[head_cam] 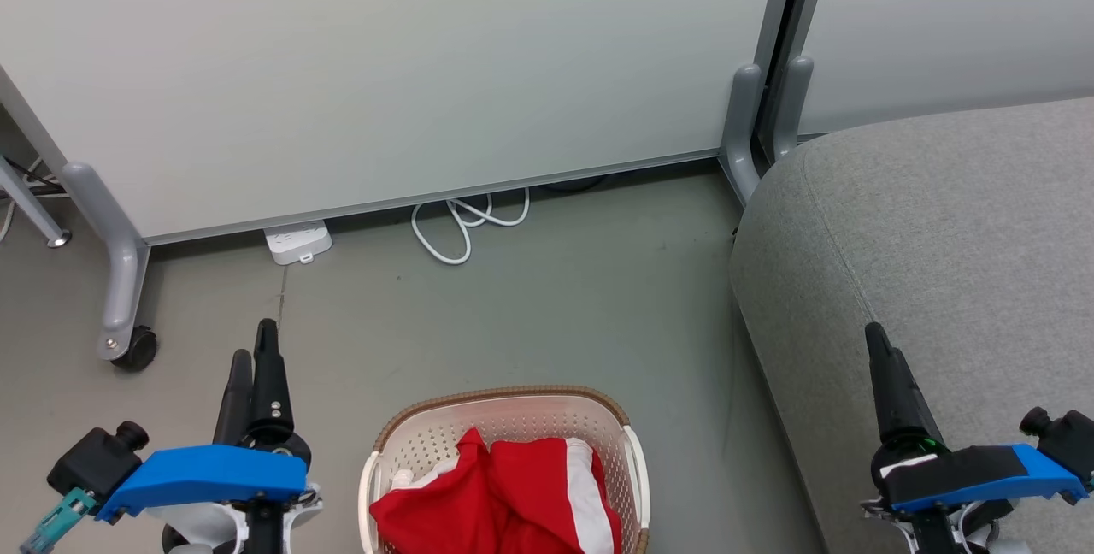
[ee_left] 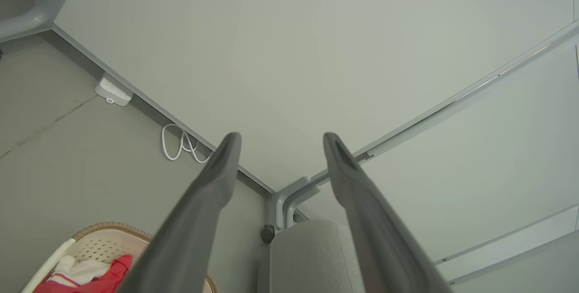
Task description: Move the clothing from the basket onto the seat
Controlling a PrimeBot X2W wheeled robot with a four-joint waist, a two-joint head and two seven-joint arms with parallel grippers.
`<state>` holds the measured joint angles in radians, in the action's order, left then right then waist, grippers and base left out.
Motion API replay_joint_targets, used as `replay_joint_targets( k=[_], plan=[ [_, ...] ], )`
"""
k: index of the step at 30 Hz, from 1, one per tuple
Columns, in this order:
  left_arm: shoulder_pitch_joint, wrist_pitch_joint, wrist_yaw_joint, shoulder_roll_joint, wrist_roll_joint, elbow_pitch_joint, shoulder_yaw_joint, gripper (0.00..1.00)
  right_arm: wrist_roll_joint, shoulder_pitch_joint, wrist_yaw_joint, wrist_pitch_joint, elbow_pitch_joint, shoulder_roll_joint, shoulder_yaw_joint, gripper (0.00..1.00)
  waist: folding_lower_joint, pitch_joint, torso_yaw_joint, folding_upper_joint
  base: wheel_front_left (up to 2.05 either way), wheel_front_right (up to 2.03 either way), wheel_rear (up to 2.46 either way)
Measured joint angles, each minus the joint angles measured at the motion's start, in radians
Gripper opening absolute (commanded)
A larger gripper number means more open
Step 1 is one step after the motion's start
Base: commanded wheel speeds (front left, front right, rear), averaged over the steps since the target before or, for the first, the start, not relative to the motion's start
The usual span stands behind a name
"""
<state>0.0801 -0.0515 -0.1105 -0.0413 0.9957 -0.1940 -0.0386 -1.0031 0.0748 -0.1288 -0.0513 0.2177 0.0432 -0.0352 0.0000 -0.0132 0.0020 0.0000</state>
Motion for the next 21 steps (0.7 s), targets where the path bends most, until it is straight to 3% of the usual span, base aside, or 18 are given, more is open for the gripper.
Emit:
replay_joint_targets(
  k=[21],
  plan=[
    [0.000,-0.065,0.026,-0.002,-0.373,0.000,0.076,1.00,0.320,0.000,0.000,-0.066,0.006,0.001,0.050,1.00,0.0000,0.005,0.002,0.0000,0.00,0.00,0.00]
  ],
)
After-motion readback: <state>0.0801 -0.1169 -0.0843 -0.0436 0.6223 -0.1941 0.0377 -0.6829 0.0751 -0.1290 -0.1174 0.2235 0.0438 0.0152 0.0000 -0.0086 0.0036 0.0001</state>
